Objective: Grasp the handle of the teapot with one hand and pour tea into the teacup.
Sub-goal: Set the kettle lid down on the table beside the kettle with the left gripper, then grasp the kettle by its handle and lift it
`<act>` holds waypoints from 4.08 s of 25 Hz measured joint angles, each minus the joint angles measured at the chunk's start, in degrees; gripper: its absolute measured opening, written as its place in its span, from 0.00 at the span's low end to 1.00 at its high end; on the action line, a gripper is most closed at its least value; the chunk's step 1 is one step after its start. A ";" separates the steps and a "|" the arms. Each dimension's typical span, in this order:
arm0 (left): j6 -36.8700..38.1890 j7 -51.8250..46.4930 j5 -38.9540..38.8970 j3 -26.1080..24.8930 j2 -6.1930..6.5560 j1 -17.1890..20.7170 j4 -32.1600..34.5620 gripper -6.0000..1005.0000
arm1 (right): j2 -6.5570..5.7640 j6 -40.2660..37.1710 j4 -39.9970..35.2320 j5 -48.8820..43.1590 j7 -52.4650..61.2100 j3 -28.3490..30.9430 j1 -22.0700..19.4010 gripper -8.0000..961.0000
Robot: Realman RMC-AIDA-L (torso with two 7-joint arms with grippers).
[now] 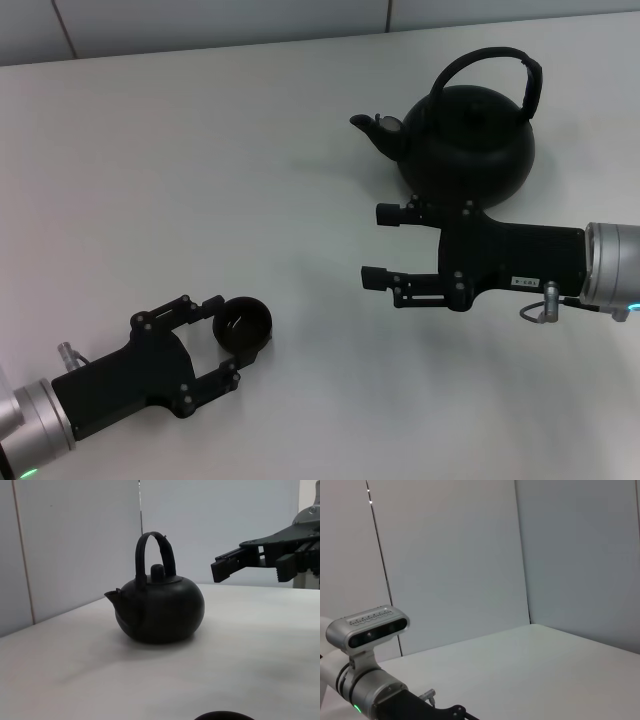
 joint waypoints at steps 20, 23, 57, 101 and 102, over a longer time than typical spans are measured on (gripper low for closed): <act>-4.28 -5.36 0.04 2.30 0.09 0.05 3.26 0.68 | 0.07 0.07 0.62 0.94 0.80 -0.38 1.23 0.82; -4.12 -5.76 0.06 2.31 0.09 0.32 3.69 0.75 | 0.07 0.38 0.62 0.96 0.67 -0.24 1.25 0.82; 10.57 -14.79 1.91 1.87 3.20 6.39 15.71 0.79 | -0.11 1.41 0.70 0.77 0.17 -0.08 0.37 0.83; 19.86 -30.84 23.96 -12.07 7.33 6.06 32.64 0.79 | 0.11 16.55 21.43 34.57 -25.91 14.95 -1.02 0.83; 19.84 -30.88 25.01 -12.93 7.20 5.79 32.64 0.79 | 0.11 17.08 21.64 34.59 -25.87 15.08 -0.72 0.83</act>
